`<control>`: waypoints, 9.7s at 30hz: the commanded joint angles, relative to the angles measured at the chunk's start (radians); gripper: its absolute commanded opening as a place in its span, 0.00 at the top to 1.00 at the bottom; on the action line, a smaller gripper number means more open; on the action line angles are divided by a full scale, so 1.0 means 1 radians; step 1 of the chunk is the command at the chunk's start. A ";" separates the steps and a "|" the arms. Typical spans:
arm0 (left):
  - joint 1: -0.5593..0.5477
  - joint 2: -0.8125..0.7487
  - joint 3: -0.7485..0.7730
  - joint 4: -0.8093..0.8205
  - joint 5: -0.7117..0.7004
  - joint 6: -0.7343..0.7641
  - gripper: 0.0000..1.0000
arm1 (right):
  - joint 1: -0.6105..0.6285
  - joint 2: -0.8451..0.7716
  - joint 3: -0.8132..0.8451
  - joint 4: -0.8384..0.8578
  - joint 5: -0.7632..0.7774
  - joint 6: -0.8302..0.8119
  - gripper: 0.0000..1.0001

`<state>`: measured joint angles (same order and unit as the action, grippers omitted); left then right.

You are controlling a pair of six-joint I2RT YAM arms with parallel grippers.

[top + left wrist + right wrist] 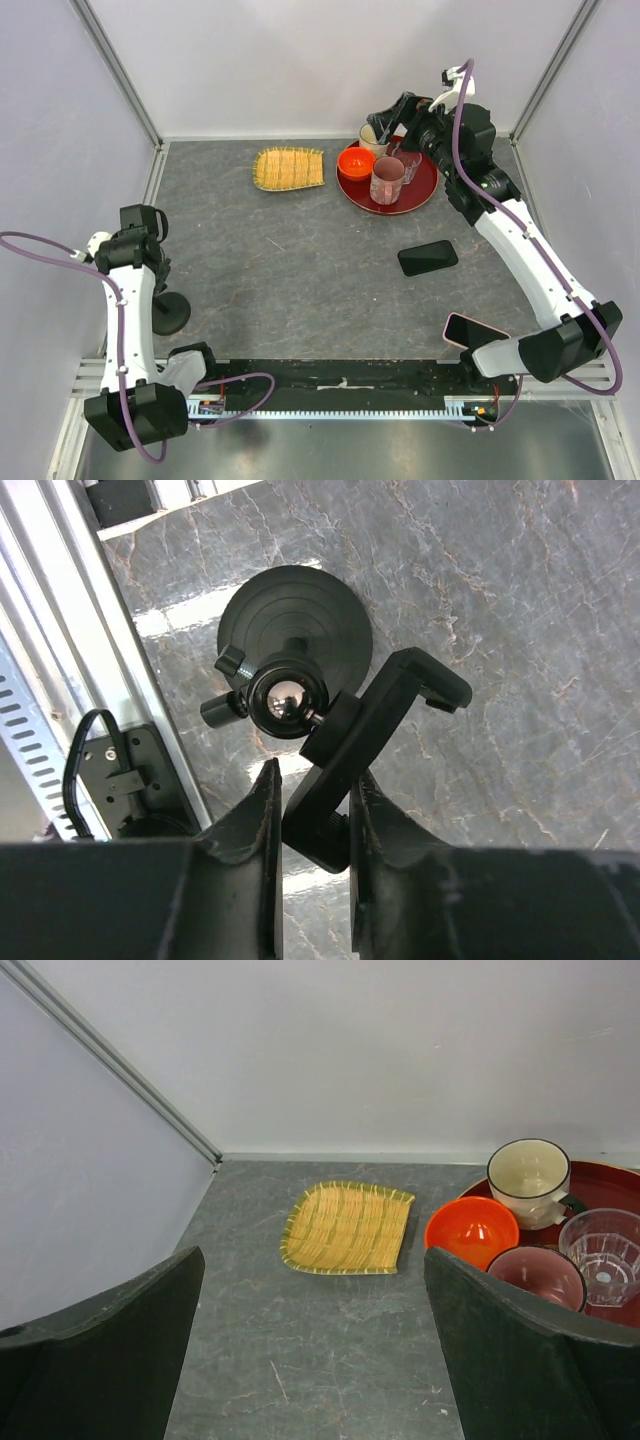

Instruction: Place the phone on the phone stand

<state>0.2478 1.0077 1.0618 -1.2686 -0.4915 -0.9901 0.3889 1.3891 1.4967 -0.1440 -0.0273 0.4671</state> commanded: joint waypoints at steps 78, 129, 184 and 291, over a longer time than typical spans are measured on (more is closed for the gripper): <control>-0.525 -0.116 -0.069 0.811 0.691 0.878 0.20 | -0.016 0.039 -0.289 -0.669 0.650 0.867 0.02; -0.516 -0.138 -0.079 0.833 0.702 0.854 0.22 | -0.122 0.186 -0.552 -0.491 0.389 0.958 0.02; -0.515 -0.118 -0.080 0.831 0.729 0.854 0.23 | -0.039 0.324 -0.489 -0.418 0.552 0.742 0.61; -0.840 -0.078 -0.059 0.742 1.605 0.959 0.98 | 0.668 -0.501 -0.687 0.108 -0.492 -0.219 0.23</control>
<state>-0.5766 0.9508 0.9581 -0.5945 1.0161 -0.0647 1.0851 0.8600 0.7715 -0.1070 -0.2554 0.1730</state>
